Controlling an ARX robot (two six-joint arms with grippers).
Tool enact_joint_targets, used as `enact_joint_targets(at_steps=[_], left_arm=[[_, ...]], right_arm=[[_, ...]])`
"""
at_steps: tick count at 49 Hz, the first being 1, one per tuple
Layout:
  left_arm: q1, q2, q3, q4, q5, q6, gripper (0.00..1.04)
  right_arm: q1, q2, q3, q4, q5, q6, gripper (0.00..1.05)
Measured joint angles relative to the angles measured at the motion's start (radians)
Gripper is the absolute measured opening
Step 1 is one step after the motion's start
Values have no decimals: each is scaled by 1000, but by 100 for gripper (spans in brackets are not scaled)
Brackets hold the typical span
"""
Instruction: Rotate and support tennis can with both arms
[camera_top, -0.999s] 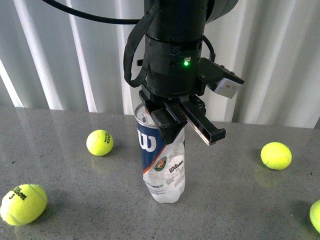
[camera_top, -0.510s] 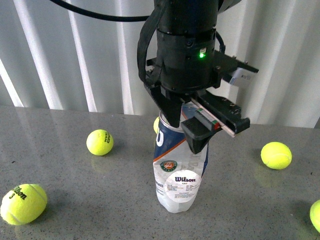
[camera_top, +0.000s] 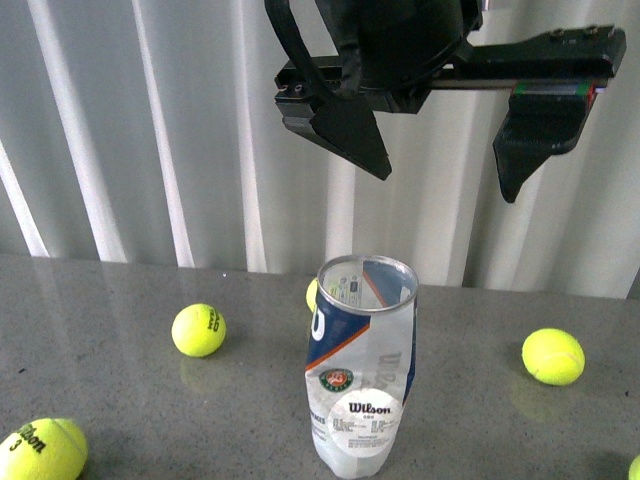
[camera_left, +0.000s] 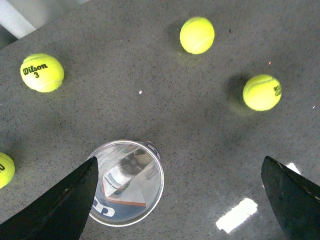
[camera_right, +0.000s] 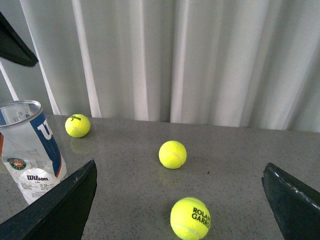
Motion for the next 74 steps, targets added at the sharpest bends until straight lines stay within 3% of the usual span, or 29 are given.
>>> enact_joint_targets(at_steps=[12, 13, 15, 18, 22, 26, 31, 39, 54, 74], left_arm=[[3, -9, -19, 5, -3, -67, 98], [0, -15, -44, 48, -37, -61, 97], [-3, -63, -169, 261, -224, -56, 90], [3, -139, -359, 536, -427, -52, 81], [32, -262, -629, 914, -561, -50, 68], [84, -381, -850, 1240, -556, -50, 56], [155, -527, -1083, 1441, -517, -51, 38], [257, -663, -1371, 1516, -412, -51, 4], [388, -880, -1609, 1543, -293, -50, 4], [481, -1102, -1754, 1466, -197, -50, 4]], right_arm=[[0, 0, 0, 0, 0, 0, 98], [0, 0, 0, 0, 0, 0, 98], [0, 0, 0, 0, 0, 0, 98], [0, 0, 0, 0, 0, 0, 98], [0, 0, 0, 0, 2, 0, 98], [0, 0, 0, 0, 3, 0, 98], [0, 0, 0, 0, 0, 0, 98], [0, 0, 0, 0, 0, 0, 98], [0, 0, 0, 0, 0, 0, 98], [0, 0, 0, 0, 0, 0, 98]])
